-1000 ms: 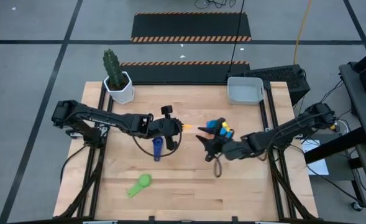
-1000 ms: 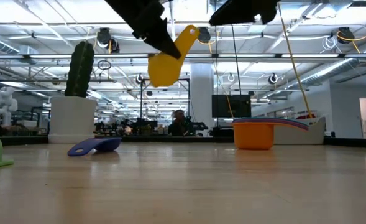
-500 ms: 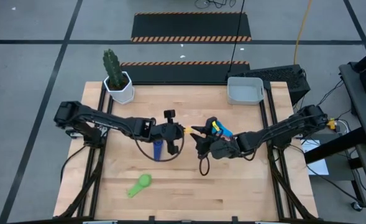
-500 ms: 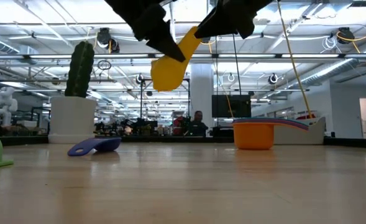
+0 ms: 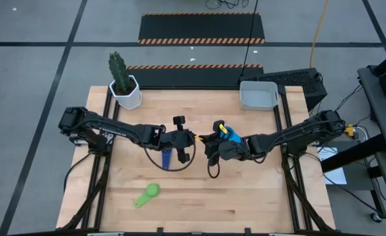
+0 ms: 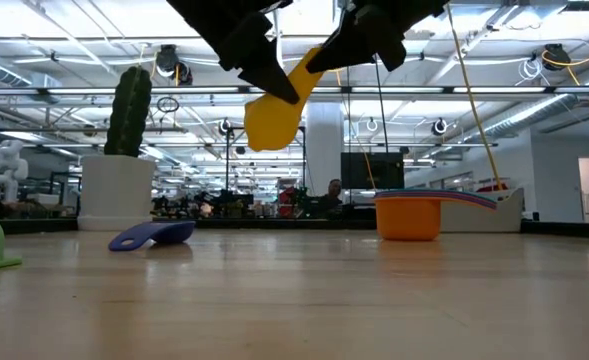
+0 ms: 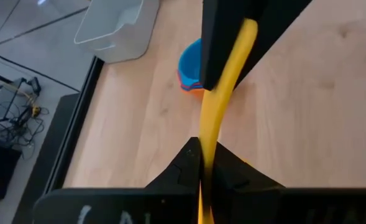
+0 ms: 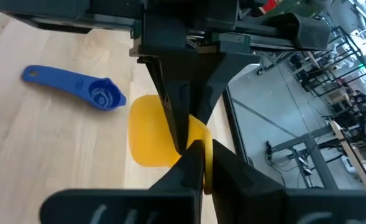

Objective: Nest measuring cups in basket
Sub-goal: Stack the yellow measuring cup on top of the light blue measuring cup

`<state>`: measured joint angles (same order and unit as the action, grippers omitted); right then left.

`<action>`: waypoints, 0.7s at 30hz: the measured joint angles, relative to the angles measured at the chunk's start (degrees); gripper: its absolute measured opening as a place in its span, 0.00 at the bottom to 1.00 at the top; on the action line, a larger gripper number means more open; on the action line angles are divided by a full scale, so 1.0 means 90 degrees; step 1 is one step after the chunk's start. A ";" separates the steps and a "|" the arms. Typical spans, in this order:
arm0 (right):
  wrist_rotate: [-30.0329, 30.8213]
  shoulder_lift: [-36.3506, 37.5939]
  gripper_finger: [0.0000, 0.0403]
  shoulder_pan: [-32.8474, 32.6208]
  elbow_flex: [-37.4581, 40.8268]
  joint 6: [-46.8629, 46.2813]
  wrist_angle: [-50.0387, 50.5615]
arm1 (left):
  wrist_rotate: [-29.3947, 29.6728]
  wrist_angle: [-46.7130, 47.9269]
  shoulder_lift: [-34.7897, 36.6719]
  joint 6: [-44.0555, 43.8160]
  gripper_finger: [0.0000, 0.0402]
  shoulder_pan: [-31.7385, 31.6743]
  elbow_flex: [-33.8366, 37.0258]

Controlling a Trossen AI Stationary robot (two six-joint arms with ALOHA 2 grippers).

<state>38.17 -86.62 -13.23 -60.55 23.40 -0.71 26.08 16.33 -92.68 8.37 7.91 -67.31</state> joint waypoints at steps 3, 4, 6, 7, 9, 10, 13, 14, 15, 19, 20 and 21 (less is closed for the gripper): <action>0.0009 0.0011 0.02 -0.0002 0.0000 -0.0003 0.0023 | -0.0002 -0.0013 0.0000 -0.0032 0.04 0.0034 0.0000; 0.0009 0.0014 0.01 -0.0002 0.0000 -0.0002 0.0076 | -0.0006 -0.0007 0.0000 -0.0093 0.05 0.0060 0.0000; -0.0001 0.0115 0.01 -0.0002 0.0000 -0.0019 0.0336 | -0.0004 0.0001 0.0000 -0.0191 0.10 0.0146 0.0000; 0.0003 0.0159 0.01 -0.0002 -0.0002 -0.0071 0.0458 | -0.0004 -0.0015 0.0000 -0.0212 0.14 0.0191 0.0000; 0.0019 0.0334 0.01 -0.0005 0.0010 -0.0212 0.0857 | 0.0014 0.0012 0.0058 -0.0290 0.23 0.0266 0.0002; 0.0053 0.0430 0.01 -0.0005 0.0043 -0.0311 0.1048 | 0.0076 0.0027 0.0086 -0.0351 0.28 0.0305 0.0002; 0.0165 0.0840 0.00 0.0012 0.0254 -0.0600 0.1374 | 0.0185 0.0084 0.0271 -0.0534 0.40 0.0364 0.0002; 0.0165 0.0993 0.00 0.0012 0.0368 -0.0704 0.1484 | 0.0205 0.0062 0.0306 -0.0621 0.43 0.0368 0.0002; 0.0151 0.1177 0.00 0.0010 0.0513 -0.0804 0.1497 | 0.0230 0.0005 0.0347 -0.0687 0.46 0.0361 -0.0007; 0.0177 0.2146 0.00 0.0007 0.1341 -0.0840 0.1392 | 0.0224 0.0181 0.0534 -0.0854 0.50 0.0359 -0.0007; 0.0299 0.2400 0.00 0.0007 0.1570 -0.0806 0.1334 | 0.0224 0.0199 0.0534 -0.0856 0.50 0.0361 -0.0015; 0.0398 0.2659 0.00 0.0006 0.1781 -0.0709 0.1331 | 0.0217 0.0294 0.0542 -0.0856 0.50 0.0362 -0.0006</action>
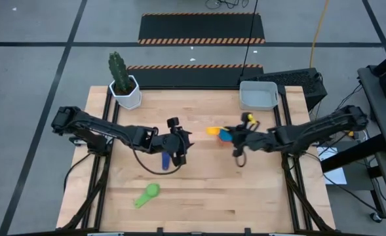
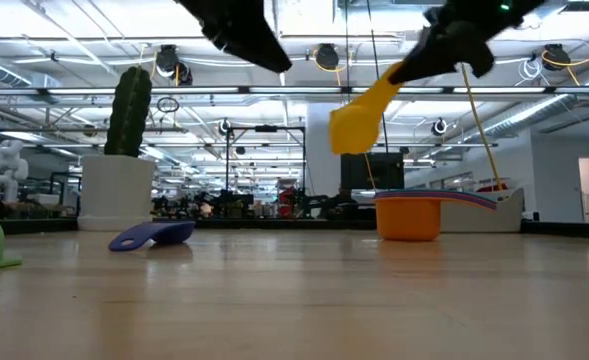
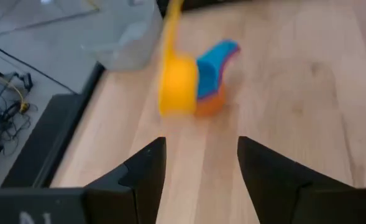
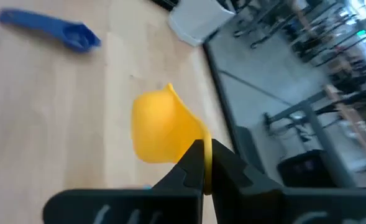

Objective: Nest measuring cups in basket
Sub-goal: Stack the yellow measuring cup on top of the light blue measuring cup

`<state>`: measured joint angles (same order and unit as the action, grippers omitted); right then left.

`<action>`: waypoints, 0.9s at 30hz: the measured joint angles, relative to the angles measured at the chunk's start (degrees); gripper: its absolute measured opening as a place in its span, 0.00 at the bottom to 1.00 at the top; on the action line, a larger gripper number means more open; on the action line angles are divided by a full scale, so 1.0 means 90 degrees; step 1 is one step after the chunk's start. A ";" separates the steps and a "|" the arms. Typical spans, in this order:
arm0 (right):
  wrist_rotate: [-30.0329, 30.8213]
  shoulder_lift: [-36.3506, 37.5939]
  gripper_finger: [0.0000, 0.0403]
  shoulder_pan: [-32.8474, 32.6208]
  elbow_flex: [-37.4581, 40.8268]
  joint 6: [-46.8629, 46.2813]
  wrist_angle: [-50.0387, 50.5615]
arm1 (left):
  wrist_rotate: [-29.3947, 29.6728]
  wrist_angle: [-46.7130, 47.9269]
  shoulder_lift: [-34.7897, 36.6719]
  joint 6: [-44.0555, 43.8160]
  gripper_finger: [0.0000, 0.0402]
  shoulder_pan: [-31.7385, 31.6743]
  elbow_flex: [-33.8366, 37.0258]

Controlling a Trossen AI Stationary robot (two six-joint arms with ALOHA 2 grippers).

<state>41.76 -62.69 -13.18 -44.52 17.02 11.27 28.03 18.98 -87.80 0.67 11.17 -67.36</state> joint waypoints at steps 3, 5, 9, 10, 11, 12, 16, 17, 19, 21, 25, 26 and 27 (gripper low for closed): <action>0.0024 0.0745 0.00 -0.0001 0.0644 0.0522 -0.0035 | -0.0045 0.0056 0.0021 0.0009 0.47 0.0023 0.0013; 0.0001 0.1188 0.00 -0.0001 0.1085 0.0884 -0.0161 | -0.0075 0.0039 0.0015 0.0035 0.45 0.0007 0.0012; -0.0002 0.2082 0.00 -0.0001 0.1975 0.1423 -0.0622 | -0.0090 0.0053 -0.0005 0.0058 0.40 -0.0025 0.0030; -0.0002 0.2290 0.00 -0.0001 0.2204 0.1552 -0.0769 | -0.0090 0.0035 -0.0003 0.0058 0.39 -0.0028 0.0030; -0.0002 0.2476 0.00 -0.0001 0.2402 0.1677 -0.0896 | -0.0090 0.0029 -0.0003 0.0058 0.39 -0.0028 0.0030; -0.0013 0.2655 0.00 -0.0001 0.2606 0.1796 -0.1093 | -0.0090 0.0035 -0.0003 0.0072 0.38 -0.0031 0.0030; -0.0560 0.3198 0.00 0.0001 0.3301 0.2359 -0.1957 | -0.0116 -0.0037 -0.0003 0.0242 0.37 -0.0089 0.0030; -0.0645 0.3291 0.00 0.0001 0.3432 0.2495 -0.2124 | -0.0124 -0.0056 -0.0003 0.0275 0.37 -0.0114 0.0030; -0.0648 0.3431 0.00 0.0010 0.3645 0.2730 -0.2282 | -0.0129 -0.0116 -0.0003 0.0356 0.37 -0.0170 0.0030; -0.0640 0.3511 0.00 0.0068 0.3796 0.2886 -0.2252 | -0.0129 -0.0173 -0.0003 0.0383 0.37 -0.0217 0.0030; -0.0660 0.3549 0.00 0.0247 0.3935 0.2905 -0.2252 | -0.0203 -0.0174 -0.0003 0.0393 0.37 -0.0294 0.0030; -0.0659 0.3549 0.00 0.0270 0.3948 0.2906 -0.2251 | -0.0275 -0.0180 -0.0003 0.0394 0.37 -0.0314 0.0030; -0.0667 0.3549 0.01 0.0291 0.3954 0.2913 -0.2253 | -0.0321 -0.0182 -0.0003 0.0394 0.37 -0.0322 0.0030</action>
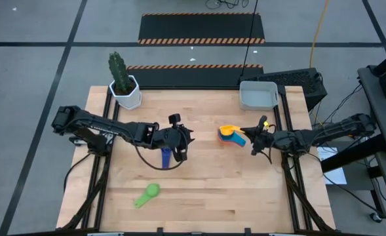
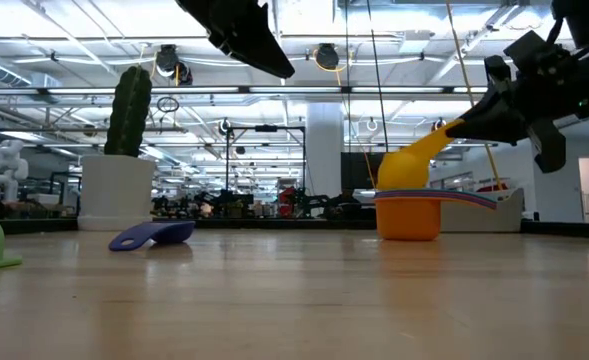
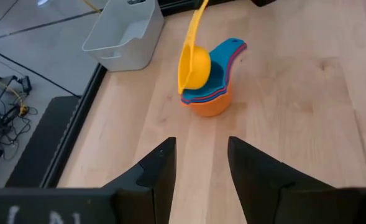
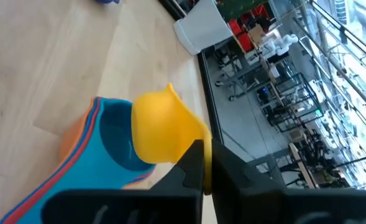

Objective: Nest measuring cups in basket
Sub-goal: Stack the yellow measuring cup on top of the light blue measuring cup

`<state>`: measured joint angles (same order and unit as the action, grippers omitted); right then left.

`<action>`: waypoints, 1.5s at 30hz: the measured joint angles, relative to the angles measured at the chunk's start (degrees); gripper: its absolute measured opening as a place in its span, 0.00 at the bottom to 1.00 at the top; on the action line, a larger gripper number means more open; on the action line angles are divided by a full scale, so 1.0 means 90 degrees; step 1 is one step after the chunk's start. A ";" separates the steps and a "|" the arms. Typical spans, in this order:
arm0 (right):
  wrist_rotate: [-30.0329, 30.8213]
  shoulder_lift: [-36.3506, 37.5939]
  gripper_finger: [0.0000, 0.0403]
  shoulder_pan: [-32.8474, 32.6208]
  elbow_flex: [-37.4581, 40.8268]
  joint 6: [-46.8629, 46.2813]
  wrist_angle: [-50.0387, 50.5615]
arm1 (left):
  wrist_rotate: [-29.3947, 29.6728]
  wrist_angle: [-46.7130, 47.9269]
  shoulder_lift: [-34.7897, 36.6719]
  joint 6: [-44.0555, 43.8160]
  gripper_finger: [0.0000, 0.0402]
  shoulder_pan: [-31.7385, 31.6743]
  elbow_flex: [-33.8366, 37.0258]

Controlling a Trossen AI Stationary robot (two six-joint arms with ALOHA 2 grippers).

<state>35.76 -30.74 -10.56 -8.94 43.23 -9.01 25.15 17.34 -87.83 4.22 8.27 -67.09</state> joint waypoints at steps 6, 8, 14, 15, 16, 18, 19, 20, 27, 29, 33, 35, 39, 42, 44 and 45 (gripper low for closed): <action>-0.0003 0.0000 0.09 0.0089 0.0001 0.0049 0.0001 | -0.0015 0.0002 0.0000 0.0006 0.37 0.0000 0.0000; -0.0001 0.0000 0.13 0.0097 0.0001 -0.0123 0.0010 | -0.0017 0.0000 0.0000 0.0006 0.37 0.0000 0.0000; -0.0004 0.0000 0.24 0.0098 0.0001 -0.0797 0.0030 | -0.0017 0.0002 0.0000 0.0024 0.37 0.0000 0.0000; -0.0004 0.0000 0.26 0.0098 0.0001 -0.0952 0.0046 | -0.0017 0.0005 0.0000 0.0023 0.37 0.0000 0.0000; -0.0004 0.0000 0.27 0.0098 0.0001 -0.1129 0.0070 | -0.0017 0.0007 0.0000 0.0023 0.37 0.0000 0.0000; -0.0006 0.0000 0.30 0.0096 0.0001 -0.1471 0.0128 | -0.0017 0.0007 0.0000 0.0025 0.37 0.0000 0.0000; -0.0007 0.0000 0.31 0.0096 0.0001 -0.1612 0.0174 | -0.0017 0.0010 0.0000 0.0024 0.37 0.0000 0.0000; -0.0009 0.0000 0.32 0.0095 0.0001 -0.1735 0.0225 | -0.0017 0.0011 0.0000 0.0024 0.37 0.0000 0.0000; -0.0565 0.0006 0.33 0.0094 0.0001 -0.2895 0.0616 | -0.0020 0.0061 -0.0002 0.0067 0.37 0.0010 0.0000; -0.0808 0.0061 0.33 0.0094 0.0001 -0.3255 0.0840 | -0.0020 0.0058 -0.0002 0.0123 0.37 0.0010 0.0000; -0.0810 0.0146 0.33 0.0094 -0.0001 -0.3765 0.1357 | -0.0020 0.0051 -0.0002 0.0166 0.37 0.0010 0.0000; -0.0804 0.0209 0.33 0.0094 -0.0001 -0.3896 0.1479 | -0.0022 0.0049 -0.0002 0.0184 0.37 0.0007 0.0000; -0.0810 0.0359 0.33 0.0094 -0.0001 -0.4154 0.1621 | -0.0021 0.0033 -0.0002 0.0259 0.37 0.0007 0.0000; -0.0831 0.0479 0.33 0.0094 -0.0001 -0.4441 0.1790 | -0.0022 -0.0010 -0.0002 0.0290 0.37 0.0007 0.0000; -0.0832 0.0559 0.33 0.0094 -0.0006 -0.4646 0.2016 | -0.0022 -0.0056 -0.0002 0.0311 0.37 0.0006 0.0000; -0.0832 0.0595 0.33 0.0094 -0.0006 -0.4736 0.2157 | -0.0033 -0.0076 -0.0002 0.0326 0.37 0.0007 0.0000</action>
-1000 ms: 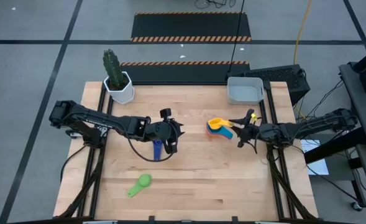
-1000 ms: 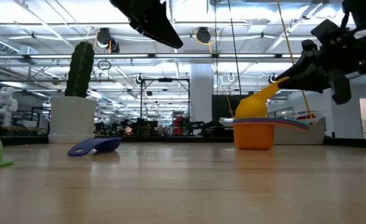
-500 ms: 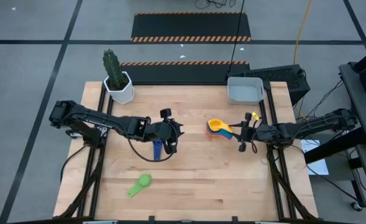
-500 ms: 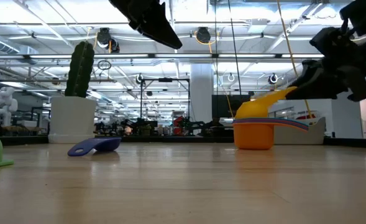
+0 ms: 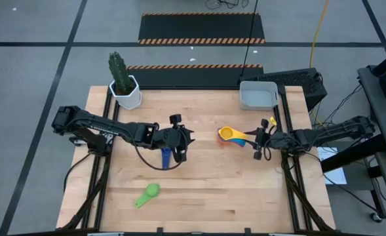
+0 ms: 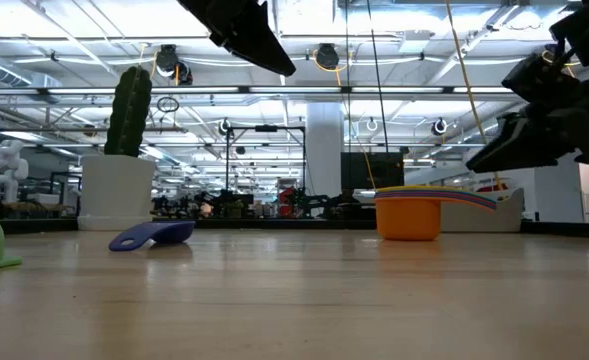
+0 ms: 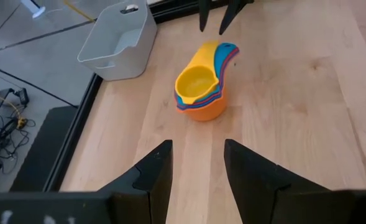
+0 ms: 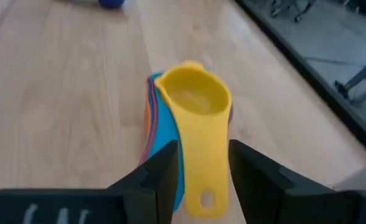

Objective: Nest measuring cups in basket
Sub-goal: Stack the yellow measuring cup on top of the light blue measuring cup

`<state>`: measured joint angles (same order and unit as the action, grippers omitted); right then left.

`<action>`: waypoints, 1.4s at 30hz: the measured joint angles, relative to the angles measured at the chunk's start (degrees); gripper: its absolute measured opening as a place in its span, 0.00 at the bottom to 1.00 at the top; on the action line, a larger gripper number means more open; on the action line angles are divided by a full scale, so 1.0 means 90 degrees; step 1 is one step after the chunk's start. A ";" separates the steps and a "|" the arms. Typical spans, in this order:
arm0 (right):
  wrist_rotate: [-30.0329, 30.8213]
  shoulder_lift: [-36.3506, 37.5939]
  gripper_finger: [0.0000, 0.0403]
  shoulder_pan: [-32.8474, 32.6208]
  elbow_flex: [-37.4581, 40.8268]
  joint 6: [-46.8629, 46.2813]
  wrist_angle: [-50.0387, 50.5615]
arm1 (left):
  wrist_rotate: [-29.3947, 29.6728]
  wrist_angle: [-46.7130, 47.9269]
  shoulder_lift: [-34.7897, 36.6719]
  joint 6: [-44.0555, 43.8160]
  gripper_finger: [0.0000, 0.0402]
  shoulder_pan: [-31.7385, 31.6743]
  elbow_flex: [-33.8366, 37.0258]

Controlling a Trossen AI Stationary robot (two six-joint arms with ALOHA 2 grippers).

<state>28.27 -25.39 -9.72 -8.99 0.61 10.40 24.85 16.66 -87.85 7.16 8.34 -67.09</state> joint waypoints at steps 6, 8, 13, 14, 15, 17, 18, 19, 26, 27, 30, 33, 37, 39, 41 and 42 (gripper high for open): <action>0.0054 0.0102 0.33 0.0002 -0.0039 -0.0447 0.0150 | -0.0162 -0.0052 0.0000 0.0077 0.37 -0.0007 0.0000; 0.0407 0.0102 0.33 0.0063 -0.0120 -0.0735 0.0124 | -0.0163 -0.0072 0.0000 0.0084 0.37 -0.0026 0.0000; 0.1473 -0.0054 0.33 0.0507 -0.0274 -0.1061 0.0212 | -0.0171 -0.0438 0.0000 0.0138 0.37 -0.0109 0.0000; 0.1516 -0.0136 0.33 0.0644 -0.0299 -0.0974 0.0242 | -0.0232 -0.0521 0.0000 0.0159 0.37 -0.0129 0.0000; 0.1486 -0.0219 0.33 0.0785 -0.0316 -0.0878 0.0214 | -0.0287 -0.0586 0.0000 0.0175 0.37 -0.0146 0.0000; 0.1202 -0.0419 0.33 0.1110 -0.0330 -0.0681 0.0215 | -0.0322 -0.0626 0.0000 0.0188 0.37 -0.0164 0.0000; 0.0995 -0.0544 0.32 0.1283 -0.0330 -0.0627 0.0254 | -0.0323 -0.0640 0.0000 0.0190 0.37 -0.0178 0.0000; 0.0778 -0.0686 0.31 0.1477 -0.0330 -0.0589 0.0272 | -0.0327 -0.0640 0.0000 0.0192 0.37 -0.0191 0.0000; -0.1005 -0.1595 0.23 0.2463 -0.0330 -0.0128 -0.0093 | -0.0327 -0.0642 0.0000 0.0221 0.37 -0.0216 0.0000; -0.1225 -0.1680 0.22 0.2528 -0.0330 -0.0094 -0.0155 | -0.0327 -0.0640 0.0000 0.0221 0.37 -0.0216 0.0000; -0.1897 -0.1819 0.19 0.2627 -0.0330 0.0007 -0.0329 | -0.0327 -0.0631 0.0000 0.0224 0.37 -0.0216 0.0000; -0.2446 -0.1838 0.17 0.2628 -0.0330 0.0004 -0.0364 | -0.0327 -0.0582 0.0000 0.0224 0.37 -0.0216 0.0000; -0.2836 -0.1836 0.16 0.2625 -0.0330 -0.0139 -0.0373 | -0.0324 -0.0526 0.0000 0.0197 0.37 -0.0216 0.0000; -0.2995 -0.1838 0.16 0.2625 -0.0330 -0.0222 -0.0370 | -0.0325 -0.0521 0.0000 0.0195 0.37 -0.0209 0.0000; -0.3016 -0.1836 0.16 0.2623 -0.0330 -0.0291 -0.0370 | -0.0325 -0.0499 0.0000 0.0192 0.37 -0.0185 0.0000; -0.3005 -0.1837 0.16 0.2623 -0.0330 -0.0316 -0.0370 | -0.0324 -0.0474 0.0000 0.0192 0.37 -0.0165 0.0000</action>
<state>1.22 -41.92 13.89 -11.97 -2.24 7.07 21.93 12.38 -87.85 8.88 6.85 -67.09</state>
